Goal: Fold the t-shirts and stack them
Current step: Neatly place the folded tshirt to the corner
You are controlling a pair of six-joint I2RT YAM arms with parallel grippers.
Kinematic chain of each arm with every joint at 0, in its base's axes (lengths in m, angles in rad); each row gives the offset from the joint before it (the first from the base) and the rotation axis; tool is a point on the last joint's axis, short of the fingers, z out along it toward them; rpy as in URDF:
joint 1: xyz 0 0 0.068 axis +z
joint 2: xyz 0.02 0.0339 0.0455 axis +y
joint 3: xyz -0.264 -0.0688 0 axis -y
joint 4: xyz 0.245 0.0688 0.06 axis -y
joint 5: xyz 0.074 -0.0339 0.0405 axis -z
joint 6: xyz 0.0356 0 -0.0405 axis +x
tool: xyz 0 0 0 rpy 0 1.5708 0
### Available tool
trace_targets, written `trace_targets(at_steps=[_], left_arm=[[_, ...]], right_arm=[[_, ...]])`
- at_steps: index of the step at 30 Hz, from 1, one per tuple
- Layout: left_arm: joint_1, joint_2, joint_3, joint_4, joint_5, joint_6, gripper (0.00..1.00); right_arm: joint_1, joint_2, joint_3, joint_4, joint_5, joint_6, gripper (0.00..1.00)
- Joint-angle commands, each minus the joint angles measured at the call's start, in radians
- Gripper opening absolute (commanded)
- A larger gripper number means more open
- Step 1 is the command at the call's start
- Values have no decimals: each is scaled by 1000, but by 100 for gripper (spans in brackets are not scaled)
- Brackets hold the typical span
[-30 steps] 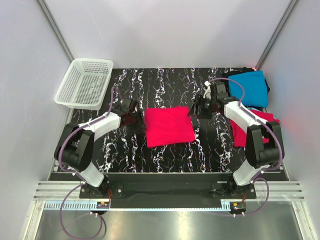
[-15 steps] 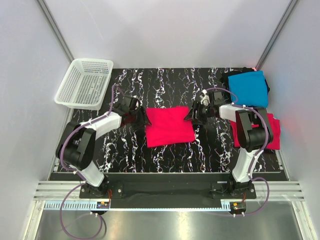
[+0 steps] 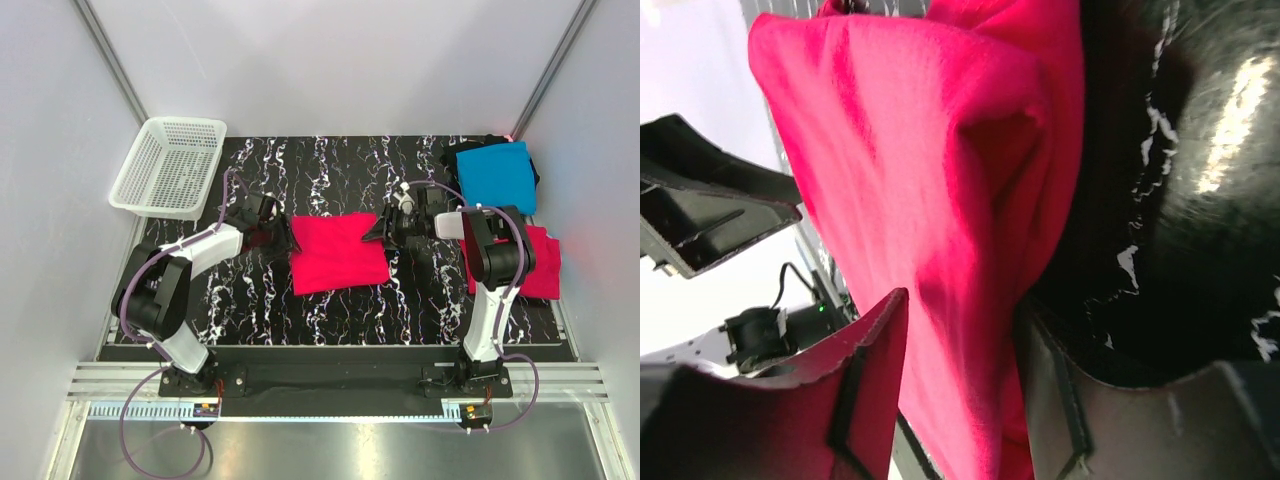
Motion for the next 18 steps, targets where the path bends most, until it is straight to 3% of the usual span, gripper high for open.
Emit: trace_targets(at_steps=[1, 5, 8, 9, 10, 14, 18], left_arm=[[7, -45, 44, 9, -22, 4, 50], [7, -40, 50, 4, -28, 5, 50], [7, -40, 44, 3, -29, 2, 49], [7, -40, 42, 4, -31, 2, 50], [7, -40, 42, 4, -31, 2, 49], [8, -48, 39, -2, -43, 1, 49], [11, -77, 36, -19, -75, -7, 49]], right_arm=[[5, 45, -3, 0, -38, -10, 52], [8, 49, 0, -9, -72, -16, 49], [12, 49, 3, -26, -78, -26, 27], [12, 48, 3, -29, -78, -26, 8], [12, 46, 5, -35, -74, -26, 0], [14, 11, 11, -53, -43, -36, 0], [17, -66, 38, -201, 67, -94, 0]])
